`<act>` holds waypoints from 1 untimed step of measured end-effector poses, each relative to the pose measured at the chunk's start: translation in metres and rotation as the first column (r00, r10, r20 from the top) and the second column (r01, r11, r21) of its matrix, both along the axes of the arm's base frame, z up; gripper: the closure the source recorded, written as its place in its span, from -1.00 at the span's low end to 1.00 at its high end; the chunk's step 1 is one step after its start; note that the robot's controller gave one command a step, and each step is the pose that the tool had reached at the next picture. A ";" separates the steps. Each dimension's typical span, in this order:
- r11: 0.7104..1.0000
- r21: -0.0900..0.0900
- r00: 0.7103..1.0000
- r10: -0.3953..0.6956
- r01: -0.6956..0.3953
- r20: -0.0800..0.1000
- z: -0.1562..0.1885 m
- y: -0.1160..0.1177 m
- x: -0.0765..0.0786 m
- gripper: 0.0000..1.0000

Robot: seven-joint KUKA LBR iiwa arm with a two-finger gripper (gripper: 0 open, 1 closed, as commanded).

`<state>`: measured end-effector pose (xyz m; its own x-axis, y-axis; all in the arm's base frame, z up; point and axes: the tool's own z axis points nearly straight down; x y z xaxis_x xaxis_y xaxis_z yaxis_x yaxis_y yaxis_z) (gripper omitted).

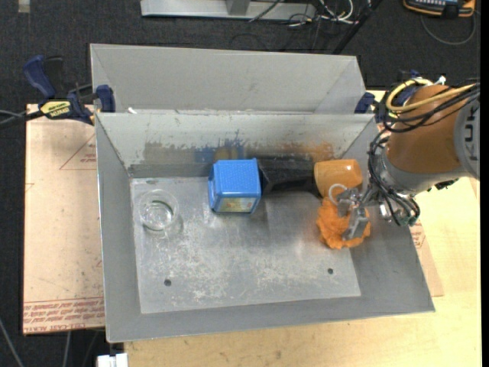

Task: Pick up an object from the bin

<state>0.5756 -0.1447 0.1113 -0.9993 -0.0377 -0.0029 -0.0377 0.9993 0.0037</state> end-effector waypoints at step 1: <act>1.000 0.000 1.000 0.001 -0.001 0.000 0.000 0.000 0.000 1.00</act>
Offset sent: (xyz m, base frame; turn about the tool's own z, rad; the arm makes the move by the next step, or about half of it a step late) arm 0.0000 0.0000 0.0000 0.0000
